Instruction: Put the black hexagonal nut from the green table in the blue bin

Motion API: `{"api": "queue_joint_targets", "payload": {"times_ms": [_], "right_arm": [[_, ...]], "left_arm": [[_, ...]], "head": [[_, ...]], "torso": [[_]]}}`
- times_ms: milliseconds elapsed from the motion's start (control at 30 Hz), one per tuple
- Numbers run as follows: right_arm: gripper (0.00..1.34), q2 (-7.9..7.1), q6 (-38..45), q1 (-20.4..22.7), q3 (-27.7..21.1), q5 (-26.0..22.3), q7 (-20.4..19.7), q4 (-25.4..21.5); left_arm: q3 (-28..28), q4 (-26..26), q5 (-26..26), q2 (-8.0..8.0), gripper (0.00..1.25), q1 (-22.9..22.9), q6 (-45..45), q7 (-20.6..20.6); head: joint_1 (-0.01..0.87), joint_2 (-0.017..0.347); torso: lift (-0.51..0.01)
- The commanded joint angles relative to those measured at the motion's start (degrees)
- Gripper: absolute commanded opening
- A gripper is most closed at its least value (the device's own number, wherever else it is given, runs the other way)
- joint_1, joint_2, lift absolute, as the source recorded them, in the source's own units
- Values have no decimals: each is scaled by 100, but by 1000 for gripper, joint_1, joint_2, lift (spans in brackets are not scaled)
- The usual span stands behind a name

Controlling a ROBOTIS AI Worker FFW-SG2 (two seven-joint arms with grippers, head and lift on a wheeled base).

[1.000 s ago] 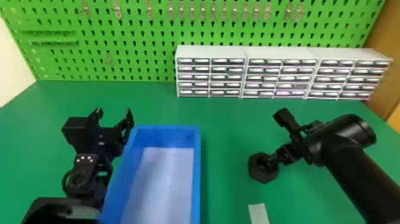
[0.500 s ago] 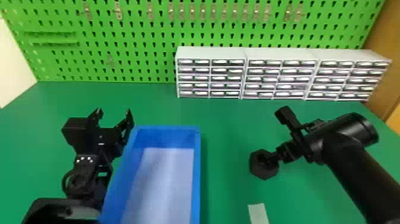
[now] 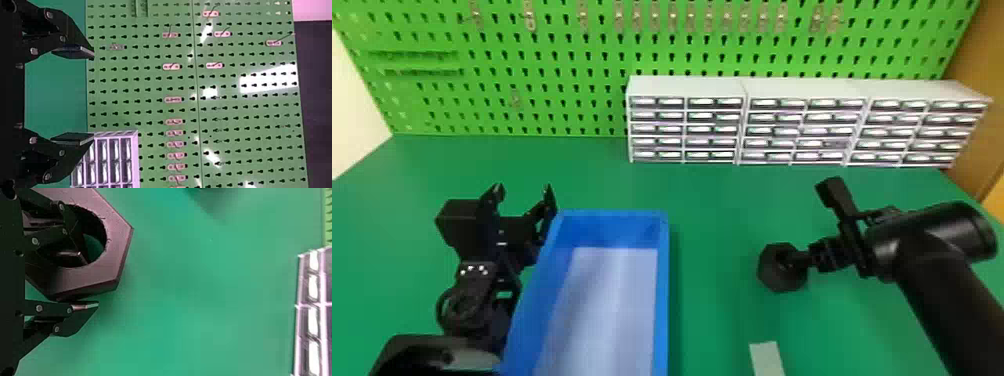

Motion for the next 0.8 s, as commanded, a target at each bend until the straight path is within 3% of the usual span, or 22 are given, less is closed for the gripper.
{"api": "queue_joint_targets", "payload": {"times_ms": [0, 300, 767], "right_arm": [[448, 39, 101, 192, -341, -7, 2, -450], [448, 127, 172, 490, -754, -43, 2, -1038], [448, 259, 57, 886, -1053, -711, -69, -2383]], "left_arm": [[-10, -1, 9, 0, 747, 11, 0, 2], [-28, -1, 9, 0, 747, 11, 0, 2], [-63, 16, 35, 0, 747, 20, 0, 2]], "head": [[657, 57], [657, 57], [657, 57]], "torso": [[-95], [-95], [-95]]}}
